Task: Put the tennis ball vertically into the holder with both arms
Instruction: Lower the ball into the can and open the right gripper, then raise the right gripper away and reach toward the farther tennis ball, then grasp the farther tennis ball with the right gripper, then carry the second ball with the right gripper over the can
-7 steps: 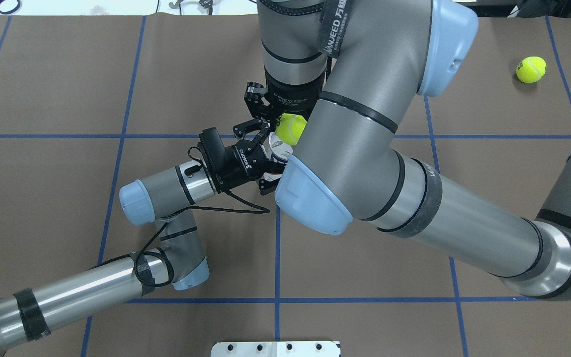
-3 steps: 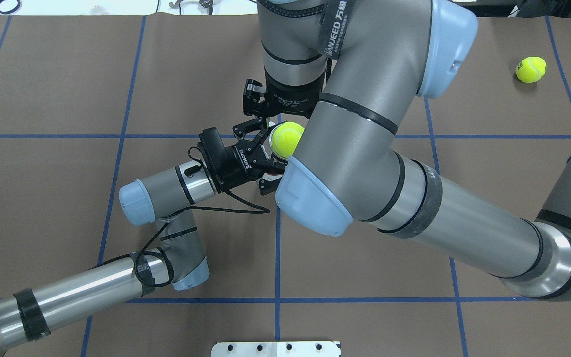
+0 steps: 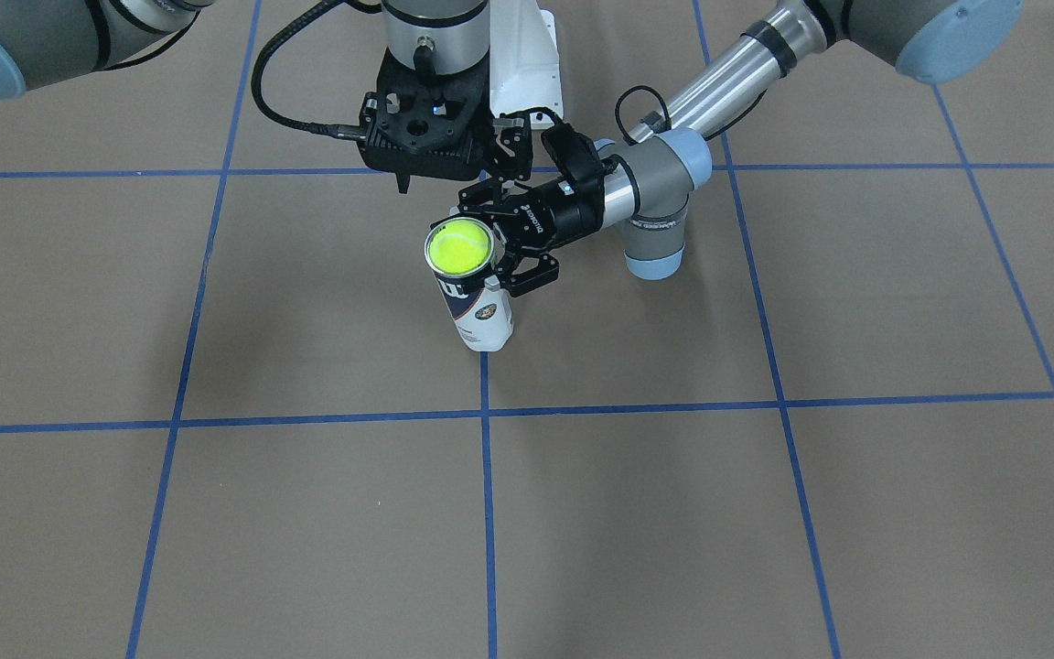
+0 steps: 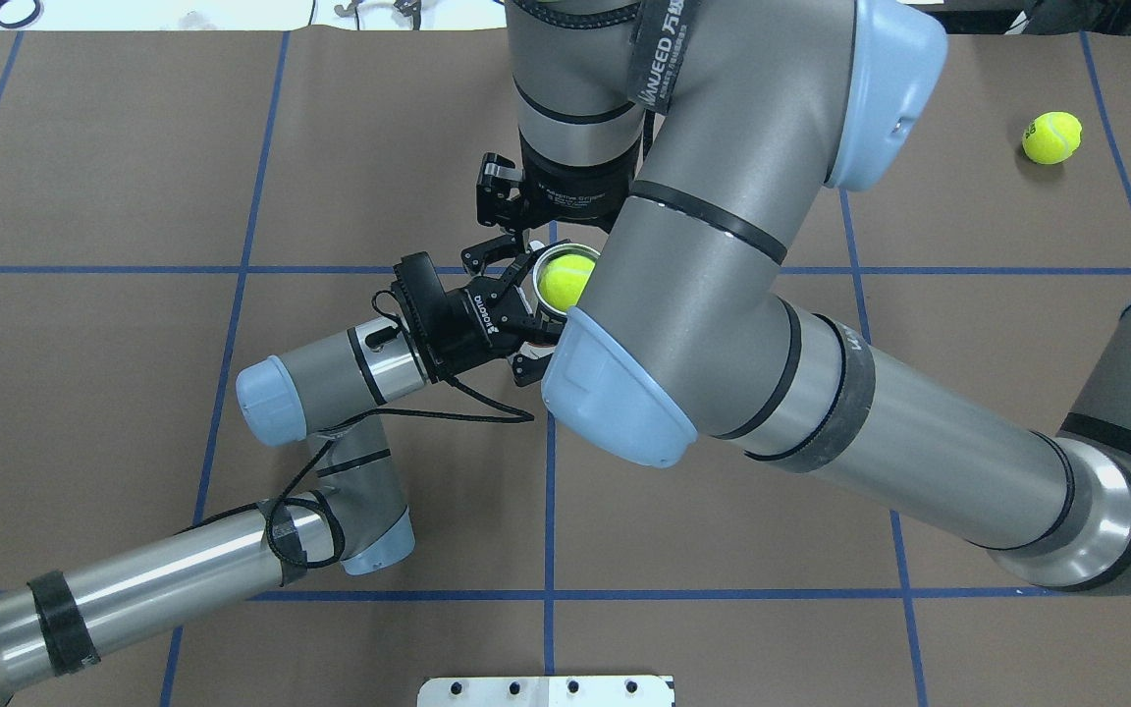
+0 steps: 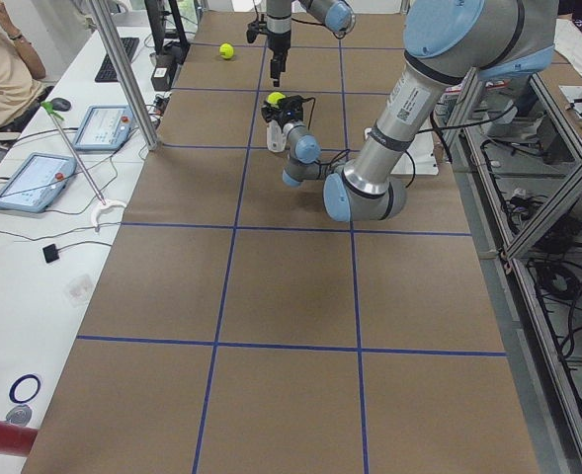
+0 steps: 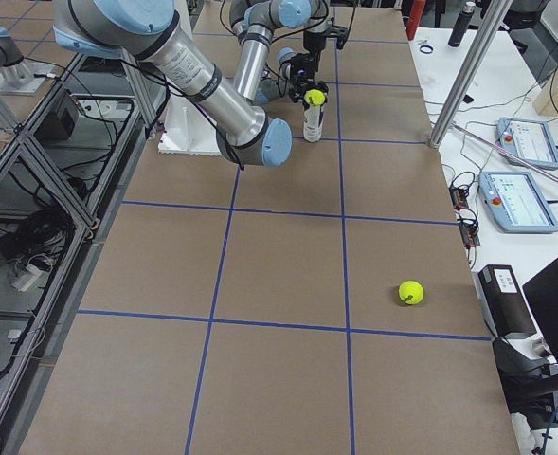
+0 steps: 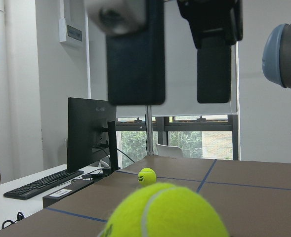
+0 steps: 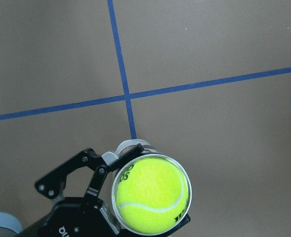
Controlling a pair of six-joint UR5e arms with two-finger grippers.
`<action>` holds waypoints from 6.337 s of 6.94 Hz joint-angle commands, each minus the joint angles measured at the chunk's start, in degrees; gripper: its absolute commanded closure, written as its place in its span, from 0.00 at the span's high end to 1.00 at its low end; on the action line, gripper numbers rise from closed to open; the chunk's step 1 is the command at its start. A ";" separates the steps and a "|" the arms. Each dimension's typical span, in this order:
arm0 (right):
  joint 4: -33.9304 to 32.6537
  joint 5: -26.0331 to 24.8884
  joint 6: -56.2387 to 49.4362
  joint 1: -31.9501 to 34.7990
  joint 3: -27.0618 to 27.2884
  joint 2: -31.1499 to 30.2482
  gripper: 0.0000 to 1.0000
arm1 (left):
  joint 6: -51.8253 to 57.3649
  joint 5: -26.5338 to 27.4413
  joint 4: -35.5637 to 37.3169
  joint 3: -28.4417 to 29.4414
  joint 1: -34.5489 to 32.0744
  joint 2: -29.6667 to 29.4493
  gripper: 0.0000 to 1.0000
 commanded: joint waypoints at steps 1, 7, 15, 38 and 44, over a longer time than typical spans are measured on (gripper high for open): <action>0.00 0.10 0.00 0.12 0.07 0.22 0.99 | -0.21 1.64 0.00 -0.36 -0.18 0.02 0.90; -0.09 0.88 -5.25 1.96 5.40 -3.80 0.99 | -1.18 1.75 -0.52 -1.15 -0.70 0.28 0.92; 9.20 8.09 -40.64 20.22 8.70 -27.09 0.99 | -1.00 1.66 -0.70 -1.15 -0.09 3.53 0.92; 54.58 14.39 -44.54 33.88 -35.21 -25.62 0.00 | -1.27 1.74 -0.44 -2.12 0.09 3.10 0.92; 50.14 19.18 -7.43 21.34 -7.29 -28.87 0.00 | -1.09 1.75 -0.26 -2.12 0.09 3.01 0.92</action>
